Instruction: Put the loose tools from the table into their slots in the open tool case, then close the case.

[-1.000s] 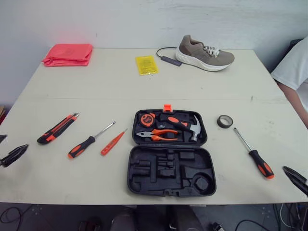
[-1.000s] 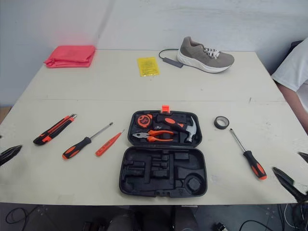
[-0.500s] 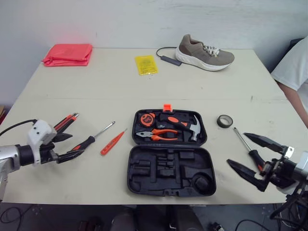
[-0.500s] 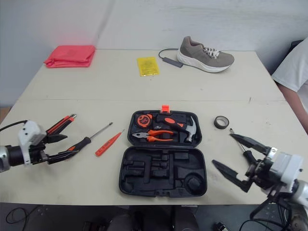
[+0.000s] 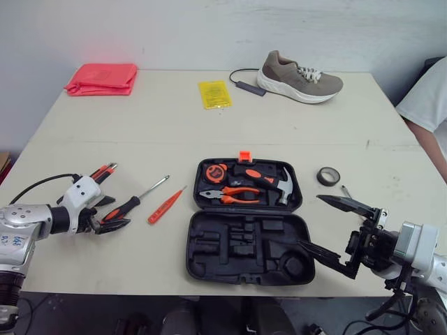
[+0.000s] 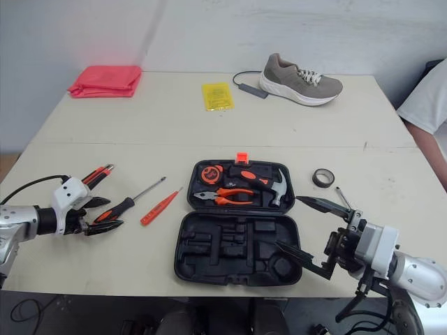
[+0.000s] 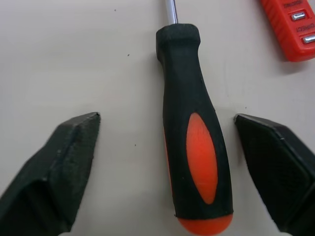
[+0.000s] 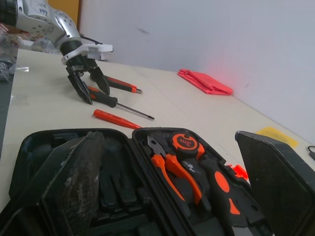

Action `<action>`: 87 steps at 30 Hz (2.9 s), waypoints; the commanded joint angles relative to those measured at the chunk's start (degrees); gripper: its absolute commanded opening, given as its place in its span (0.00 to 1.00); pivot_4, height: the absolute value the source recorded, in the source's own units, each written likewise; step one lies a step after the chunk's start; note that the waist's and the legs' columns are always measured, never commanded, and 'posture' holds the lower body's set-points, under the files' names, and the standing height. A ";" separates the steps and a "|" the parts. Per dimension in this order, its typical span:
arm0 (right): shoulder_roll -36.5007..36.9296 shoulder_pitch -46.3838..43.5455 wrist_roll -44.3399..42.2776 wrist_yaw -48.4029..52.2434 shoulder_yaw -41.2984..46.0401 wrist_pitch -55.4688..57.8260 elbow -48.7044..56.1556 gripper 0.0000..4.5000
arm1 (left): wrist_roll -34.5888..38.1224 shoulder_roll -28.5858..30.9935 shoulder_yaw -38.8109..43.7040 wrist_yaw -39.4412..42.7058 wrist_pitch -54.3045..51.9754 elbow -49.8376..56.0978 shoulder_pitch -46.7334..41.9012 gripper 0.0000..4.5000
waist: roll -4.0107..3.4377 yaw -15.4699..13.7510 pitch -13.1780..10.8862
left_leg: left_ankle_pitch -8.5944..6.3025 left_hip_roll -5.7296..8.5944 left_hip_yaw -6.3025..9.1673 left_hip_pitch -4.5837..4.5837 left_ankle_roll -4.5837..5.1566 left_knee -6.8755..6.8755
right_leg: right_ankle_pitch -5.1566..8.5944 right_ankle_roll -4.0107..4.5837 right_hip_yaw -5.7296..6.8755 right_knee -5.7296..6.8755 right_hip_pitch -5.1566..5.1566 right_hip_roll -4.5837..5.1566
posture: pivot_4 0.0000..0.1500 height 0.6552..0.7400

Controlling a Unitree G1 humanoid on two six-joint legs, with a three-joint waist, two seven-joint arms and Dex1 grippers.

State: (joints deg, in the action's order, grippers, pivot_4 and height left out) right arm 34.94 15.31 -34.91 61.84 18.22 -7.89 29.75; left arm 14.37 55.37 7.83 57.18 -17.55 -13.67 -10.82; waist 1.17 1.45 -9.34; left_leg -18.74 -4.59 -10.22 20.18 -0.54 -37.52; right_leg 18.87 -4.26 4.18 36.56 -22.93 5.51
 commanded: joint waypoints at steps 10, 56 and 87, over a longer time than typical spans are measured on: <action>-1.05 3.88 1.12 2.26 2.26 -6.55 -5.56 1.00 | 3.10 -4.20 5.17 -0.27 6.08 -2.11 -2.40 0.18 | -0.10 -0.60 0.06 | 0.00 0.02 0.04 -0.03 0.15 -0.15 | 0.00 0.01 0.02 0.24 0.03 0.04 | 1.00 1.00; -0.52 9.81 2.55 0.87 5.10 -12.95 -8.87 1.00 | -16.81 -12.11 -39.99 -0.98 -18.69 33.83 -25.73 0.18 | 0.10 -1.41 -0.17 | -0.04 -0.03 0.03 0.00 -0.06 -0.65 | 0.02 -0.02 -0.89 0.23 0.13 -0.88 | 1.00 1.00; -1.09 12.04 1.33 1.15 5.17 -10.85 -6.92 1.00 | -3.28 -20.99 -22.01 -0.59 -10.19 33.95 -18.40 0.81 | 0.07 -1.44 -0.14 | -0.03 -0.18 0.09 -0.01 0.01 -0.70 | 0.02 -0.02 -0.85 0.28 0.19 -0.81 | 1.00 1.00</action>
State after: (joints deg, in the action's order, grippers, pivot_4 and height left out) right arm 33.72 27.17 -32.25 63.03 22.79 -18.62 20.84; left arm 7.57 35.74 -17.28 57.09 -29.28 20.77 -29.86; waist 1.24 0.01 -9.48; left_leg -18.77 -4.77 -10.14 20.17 -0.53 -38.22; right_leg 18.89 -4.28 3.33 36.83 -22.74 4.70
